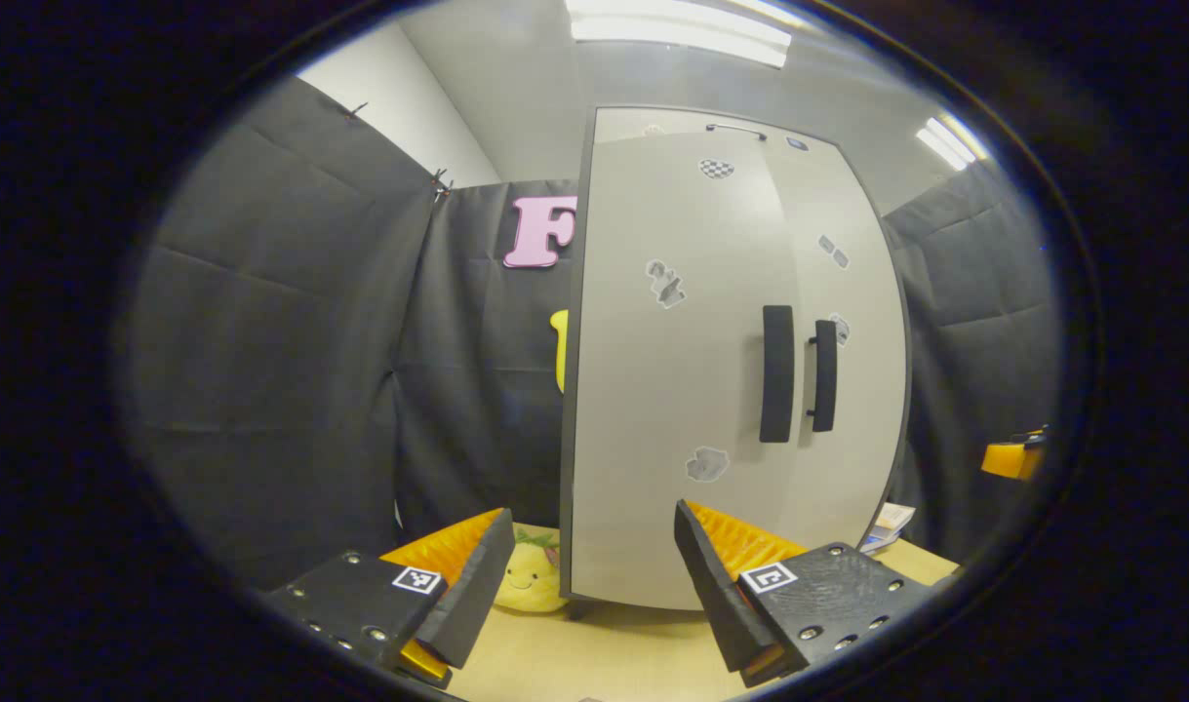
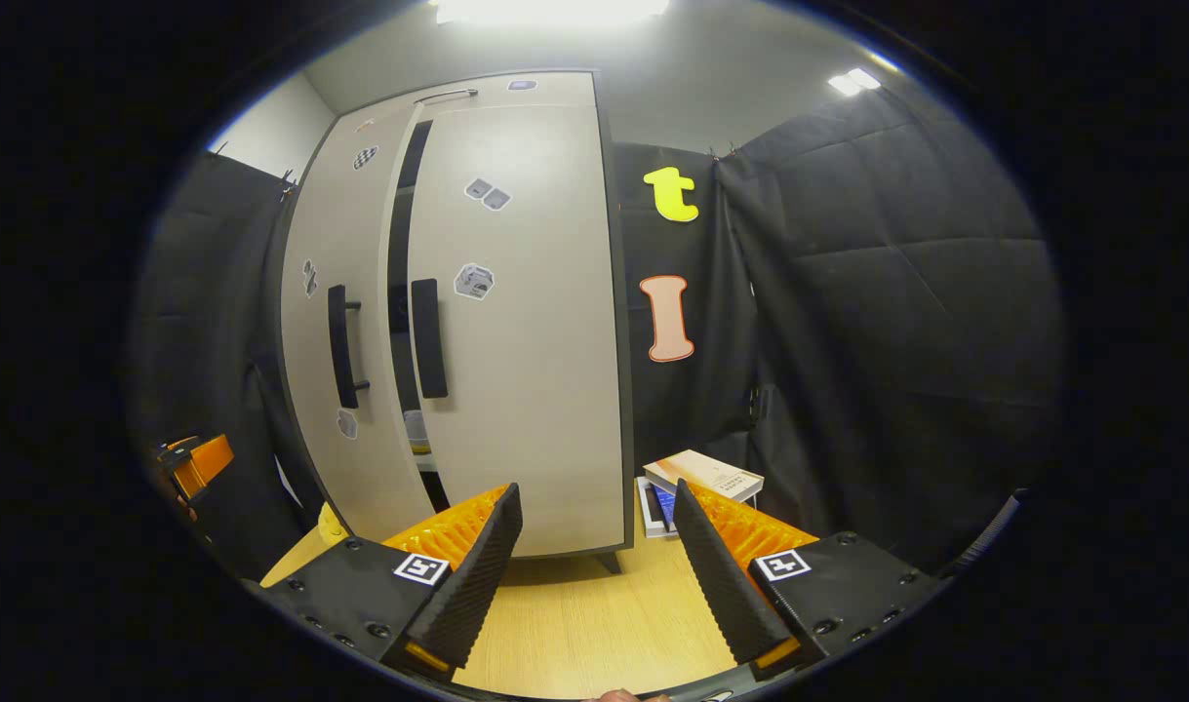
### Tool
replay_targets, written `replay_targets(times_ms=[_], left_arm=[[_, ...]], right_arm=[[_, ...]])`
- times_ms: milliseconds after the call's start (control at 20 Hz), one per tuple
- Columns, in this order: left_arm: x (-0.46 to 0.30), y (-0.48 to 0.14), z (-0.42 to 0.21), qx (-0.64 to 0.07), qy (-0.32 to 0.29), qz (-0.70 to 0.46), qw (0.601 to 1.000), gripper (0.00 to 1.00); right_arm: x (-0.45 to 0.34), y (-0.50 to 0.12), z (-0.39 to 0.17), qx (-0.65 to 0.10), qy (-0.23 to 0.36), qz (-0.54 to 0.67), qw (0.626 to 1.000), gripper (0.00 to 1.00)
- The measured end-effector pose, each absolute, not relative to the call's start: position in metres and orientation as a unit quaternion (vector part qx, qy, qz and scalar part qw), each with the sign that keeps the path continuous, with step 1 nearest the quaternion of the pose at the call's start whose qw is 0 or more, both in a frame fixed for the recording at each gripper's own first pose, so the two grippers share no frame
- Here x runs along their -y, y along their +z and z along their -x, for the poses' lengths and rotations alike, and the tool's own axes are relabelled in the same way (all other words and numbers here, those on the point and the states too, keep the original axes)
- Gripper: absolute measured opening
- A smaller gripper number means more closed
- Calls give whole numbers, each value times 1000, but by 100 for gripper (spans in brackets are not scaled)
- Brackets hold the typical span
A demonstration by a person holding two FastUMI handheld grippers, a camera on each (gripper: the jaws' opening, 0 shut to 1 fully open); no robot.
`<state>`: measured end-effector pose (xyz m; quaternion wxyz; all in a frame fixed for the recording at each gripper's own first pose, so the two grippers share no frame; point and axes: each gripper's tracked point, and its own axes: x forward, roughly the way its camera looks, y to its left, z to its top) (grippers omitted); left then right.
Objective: Grab one shoe with the right hand and put it into the shoe cabinet, grab the other shoe with the left hand and put it into the shoe cabinet; then close the right door with the right hand and the left door with the left hand.
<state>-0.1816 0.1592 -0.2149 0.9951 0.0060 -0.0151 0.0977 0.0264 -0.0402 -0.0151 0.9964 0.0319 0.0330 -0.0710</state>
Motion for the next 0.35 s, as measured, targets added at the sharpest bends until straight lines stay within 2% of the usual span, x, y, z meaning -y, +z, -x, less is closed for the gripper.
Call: replay_targets(times_ms=[350], left_arm=[[-157, -238, 179, 2, 97, 21, 995, 94]], right_arm=[[32, -30, -40, -56, -64, -24, 996, 98]])
